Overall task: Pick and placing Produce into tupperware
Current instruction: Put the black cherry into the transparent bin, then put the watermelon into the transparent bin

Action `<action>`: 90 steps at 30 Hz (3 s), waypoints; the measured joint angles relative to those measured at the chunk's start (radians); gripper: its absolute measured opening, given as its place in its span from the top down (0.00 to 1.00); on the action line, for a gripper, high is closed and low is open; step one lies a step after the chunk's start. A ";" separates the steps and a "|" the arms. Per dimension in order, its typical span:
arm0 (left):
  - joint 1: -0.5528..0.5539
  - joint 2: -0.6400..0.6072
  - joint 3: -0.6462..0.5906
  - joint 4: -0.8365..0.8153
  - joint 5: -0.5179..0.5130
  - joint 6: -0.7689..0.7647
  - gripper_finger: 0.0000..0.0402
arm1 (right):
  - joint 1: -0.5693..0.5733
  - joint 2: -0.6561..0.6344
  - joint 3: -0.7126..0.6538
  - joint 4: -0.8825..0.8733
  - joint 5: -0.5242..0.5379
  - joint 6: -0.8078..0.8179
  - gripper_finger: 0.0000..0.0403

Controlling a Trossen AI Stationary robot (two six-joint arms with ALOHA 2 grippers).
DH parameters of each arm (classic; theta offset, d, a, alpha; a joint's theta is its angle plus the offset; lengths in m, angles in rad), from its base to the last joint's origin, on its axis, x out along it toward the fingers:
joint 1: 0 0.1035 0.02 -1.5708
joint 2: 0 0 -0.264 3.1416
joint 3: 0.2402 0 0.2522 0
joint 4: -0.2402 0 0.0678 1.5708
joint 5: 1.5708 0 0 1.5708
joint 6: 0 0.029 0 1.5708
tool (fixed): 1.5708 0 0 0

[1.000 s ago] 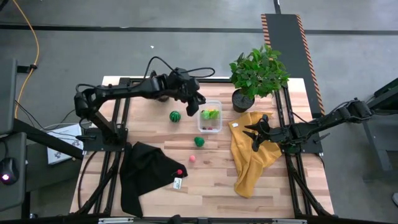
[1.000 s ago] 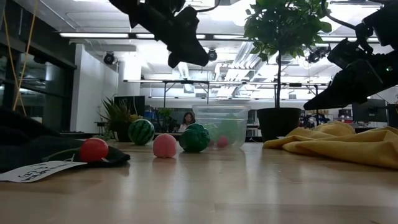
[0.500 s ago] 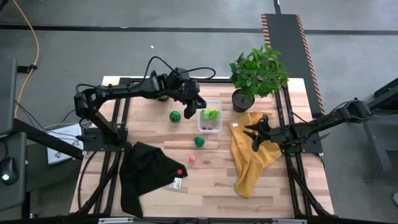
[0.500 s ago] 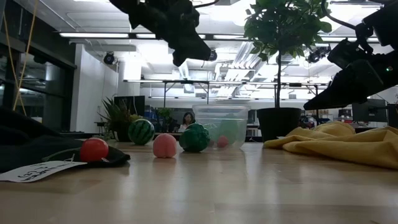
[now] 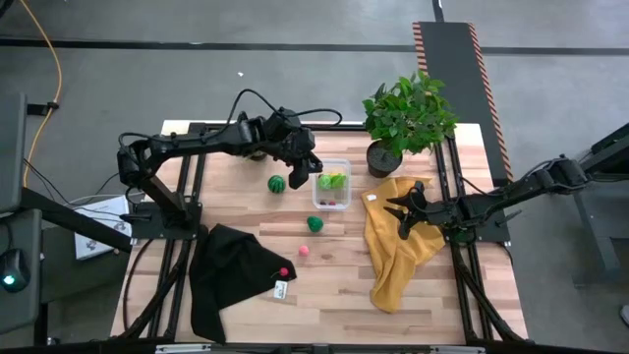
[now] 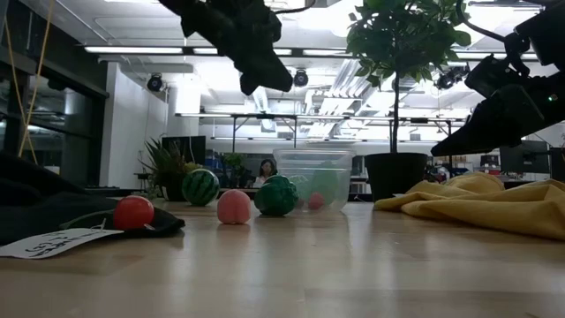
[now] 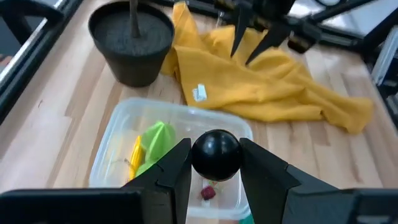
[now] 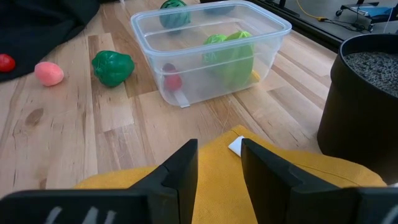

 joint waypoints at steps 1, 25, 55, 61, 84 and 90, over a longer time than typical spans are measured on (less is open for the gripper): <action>0.000 0.000 0.013 -0.024 -0.011 0.016 0.72 | 0.000 0.000 0.000 0.000 0.000 0.000 0.72; -0.048 0.284 0.291 -0.301 -0.078 0.172 0.72 | 0.000 0.000 0.000 -0.010 0.000 0.000 0.72; -0.062 0.393 0.292 -0.294 -0.103 0.211 0.72 | 0.000 0.000 0.000 -0.018 0.000 0.000 0.72; -0.061 0.393 0.292 -0.295 -0.103 0.211 0.72 | 0.000 0.000 0.000 -0.018 0.000 0.000 0.72; -0.059 0.393 0.292 -0.305 -0.081 0.210 0.63 | 0.000 0.000 0.000 -0.018 0.000 0.000 0.72; -0.059 0.382 0.292 -0.337 -0.081 0.210 0.68 | 0.000 0.000 0.000 -0.018 0.000 0.000 0.72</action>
